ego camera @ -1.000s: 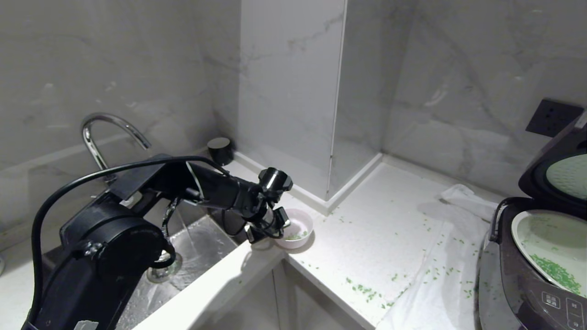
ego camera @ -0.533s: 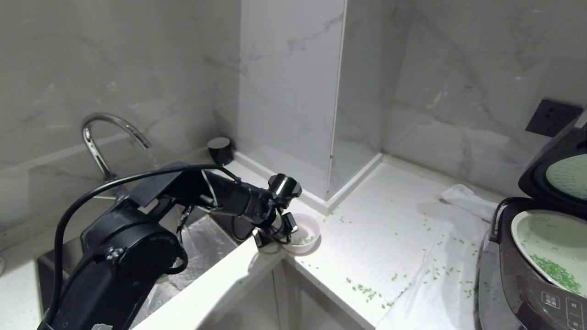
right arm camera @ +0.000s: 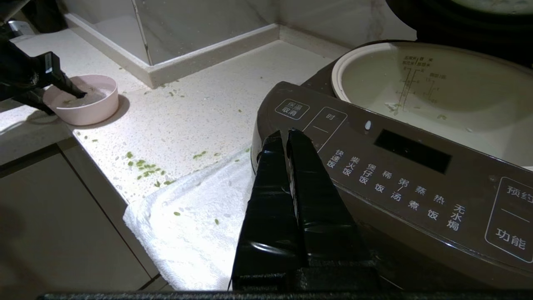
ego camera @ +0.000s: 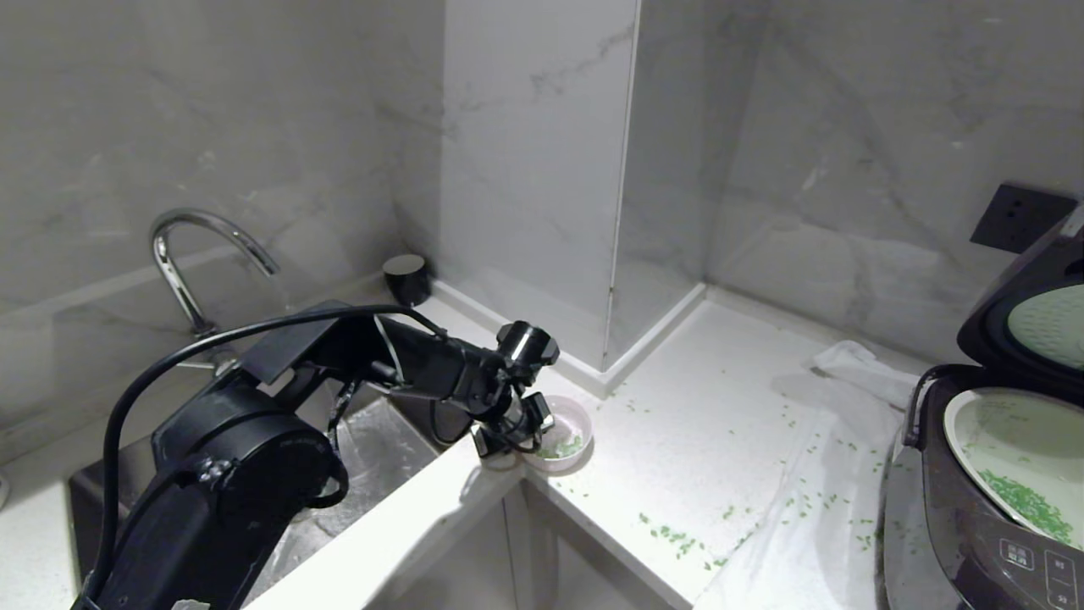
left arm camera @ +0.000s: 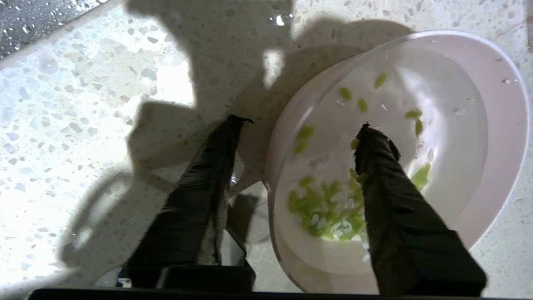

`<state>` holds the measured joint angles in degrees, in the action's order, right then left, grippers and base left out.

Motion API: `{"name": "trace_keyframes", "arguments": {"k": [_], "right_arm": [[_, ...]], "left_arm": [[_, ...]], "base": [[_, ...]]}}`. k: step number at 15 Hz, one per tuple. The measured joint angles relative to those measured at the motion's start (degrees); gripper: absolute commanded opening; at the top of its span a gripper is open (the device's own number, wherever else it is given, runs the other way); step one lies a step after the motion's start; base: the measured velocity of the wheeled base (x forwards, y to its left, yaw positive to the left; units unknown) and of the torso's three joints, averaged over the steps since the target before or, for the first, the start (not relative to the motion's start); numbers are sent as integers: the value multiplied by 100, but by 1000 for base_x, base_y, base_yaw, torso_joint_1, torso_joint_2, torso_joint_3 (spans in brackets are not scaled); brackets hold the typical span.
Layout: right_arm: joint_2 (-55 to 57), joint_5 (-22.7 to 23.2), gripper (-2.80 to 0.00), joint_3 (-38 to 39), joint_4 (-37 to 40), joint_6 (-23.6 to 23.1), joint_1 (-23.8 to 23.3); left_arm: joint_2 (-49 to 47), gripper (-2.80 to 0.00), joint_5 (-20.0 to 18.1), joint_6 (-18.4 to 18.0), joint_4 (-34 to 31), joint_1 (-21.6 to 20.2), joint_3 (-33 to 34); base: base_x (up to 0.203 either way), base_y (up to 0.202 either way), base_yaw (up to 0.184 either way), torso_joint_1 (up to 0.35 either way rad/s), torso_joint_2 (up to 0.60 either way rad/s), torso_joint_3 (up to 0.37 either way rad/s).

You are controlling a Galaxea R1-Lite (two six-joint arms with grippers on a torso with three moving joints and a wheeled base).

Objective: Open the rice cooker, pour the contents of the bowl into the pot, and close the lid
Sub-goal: Place the bowl on the table

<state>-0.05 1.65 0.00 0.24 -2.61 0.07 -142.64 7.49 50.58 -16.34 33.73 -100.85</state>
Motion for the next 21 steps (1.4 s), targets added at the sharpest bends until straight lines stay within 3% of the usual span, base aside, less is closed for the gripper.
{"name": "trace_keyframes", "arguments": {"k": [14,21], "right_arm": [[0,-2,-280,0,2,0,-2],[0,0,-280,0,0,0,-2]], "left_arm": [[573,0,-7,29,-591,-283,100],[1022,0,-51,18,-616,-398,535]], "base": [[0,0,0,0,0,0],[0,0,0,0,0,0]]}}
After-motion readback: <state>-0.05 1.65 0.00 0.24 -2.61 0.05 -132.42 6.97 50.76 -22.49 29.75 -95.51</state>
